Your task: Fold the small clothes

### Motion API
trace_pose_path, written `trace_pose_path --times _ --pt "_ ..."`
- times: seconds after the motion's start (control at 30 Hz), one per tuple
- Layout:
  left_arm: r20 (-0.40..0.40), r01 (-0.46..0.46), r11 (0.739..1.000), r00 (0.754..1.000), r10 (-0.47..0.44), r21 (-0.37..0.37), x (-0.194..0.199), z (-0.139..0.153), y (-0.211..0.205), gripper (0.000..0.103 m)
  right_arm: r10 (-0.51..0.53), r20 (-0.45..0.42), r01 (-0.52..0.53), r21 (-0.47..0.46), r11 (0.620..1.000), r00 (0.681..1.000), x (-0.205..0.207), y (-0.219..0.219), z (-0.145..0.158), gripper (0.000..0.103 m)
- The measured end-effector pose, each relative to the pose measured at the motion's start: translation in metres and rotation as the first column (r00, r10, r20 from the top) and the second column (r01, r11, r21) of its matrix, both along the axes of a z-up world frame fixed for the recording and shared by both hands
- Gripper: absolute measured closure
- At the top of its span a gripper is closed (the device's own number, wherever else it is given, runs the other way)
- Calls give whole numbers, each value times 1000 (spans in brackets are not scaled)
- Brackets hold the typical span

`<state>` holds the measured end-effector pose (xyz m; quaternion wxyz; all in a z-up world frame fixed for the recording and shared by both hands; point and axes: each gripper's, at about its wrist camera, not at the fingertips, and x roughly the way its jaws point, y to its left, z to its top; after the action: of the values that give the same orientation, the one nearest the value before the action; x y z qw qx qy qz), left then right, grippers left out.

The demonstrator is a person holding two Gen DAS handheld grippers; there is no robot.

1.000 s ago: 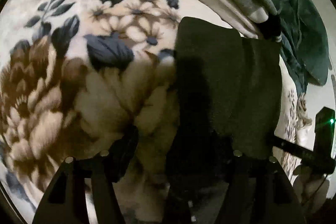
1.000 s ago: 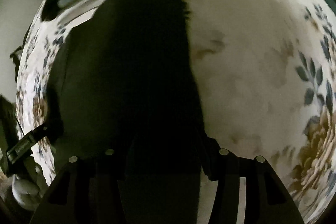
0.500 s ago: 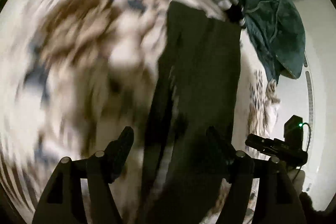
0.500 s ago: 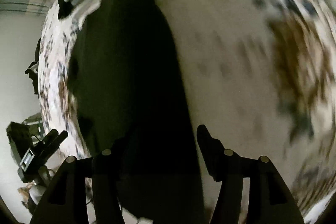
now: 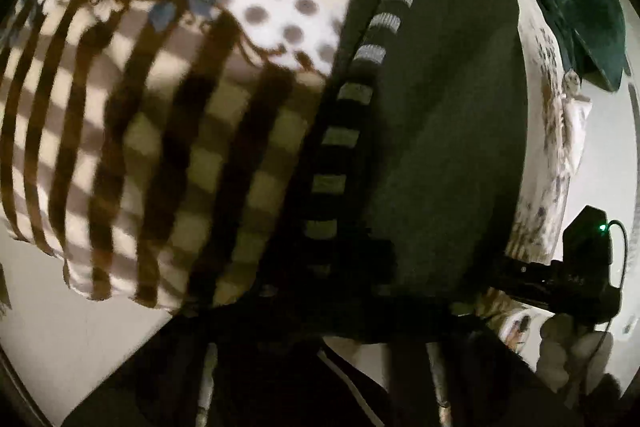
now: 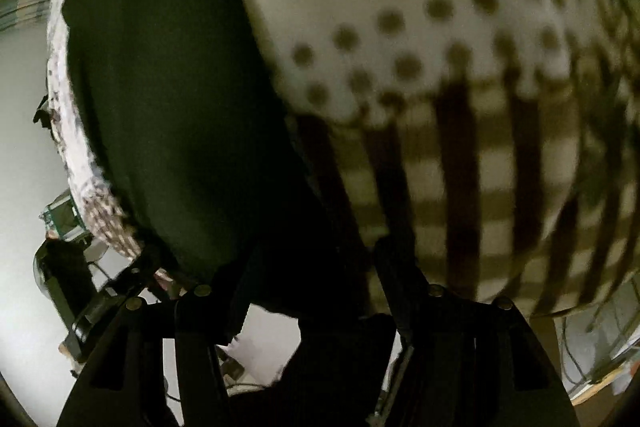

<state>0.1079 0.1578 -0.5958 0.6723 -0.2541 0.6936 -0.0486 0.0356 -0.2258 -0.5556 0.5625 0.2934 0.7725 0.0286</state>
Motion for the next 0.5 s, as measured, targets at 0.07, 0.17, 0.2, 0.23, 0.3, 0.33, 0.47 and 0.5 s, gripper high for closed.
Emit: trace_pose_path --times 0.07,0.17,0.2,0.23,0.3,0.33,0.47,0.5 --pt "36 -24 1000 999 24 6 -3 8 -1 95 -27 34 28 -14 1000 999 -6 8 -2 96" --pt "73 -70 997 995 71 -14 -11 19 10 96 -48 71 47 11 999 996 -14 20 6 96" --pt "66 -77 997 995 78 -15 -12 18 14 95 -27 84 26 12 1000 996 -15 27 10 97" --pt "57 -80 997 995 81 -16 -15 14 21 95 1 89 -1 1 1000 996 -17 30 11 97" --pt "20 -98 994 995 99 -51 -15 4 28 90 25 94 -23 -19 1000 995 -20 33 9 95" --pt "12 -113 989 993 114 -93 -18 1 34 89 29 80 -28 -18 999 996 -20 31 6 94" --pt "37 -111 978 992 119 -178 -18 -7 44 32 -13 32 11 82 997 999 -19 29 -5 61" --pt "33 -104 976 993 113 -189 -20 -11 45 32 -15 36 11 105 994 999 -20 28 -6 56"
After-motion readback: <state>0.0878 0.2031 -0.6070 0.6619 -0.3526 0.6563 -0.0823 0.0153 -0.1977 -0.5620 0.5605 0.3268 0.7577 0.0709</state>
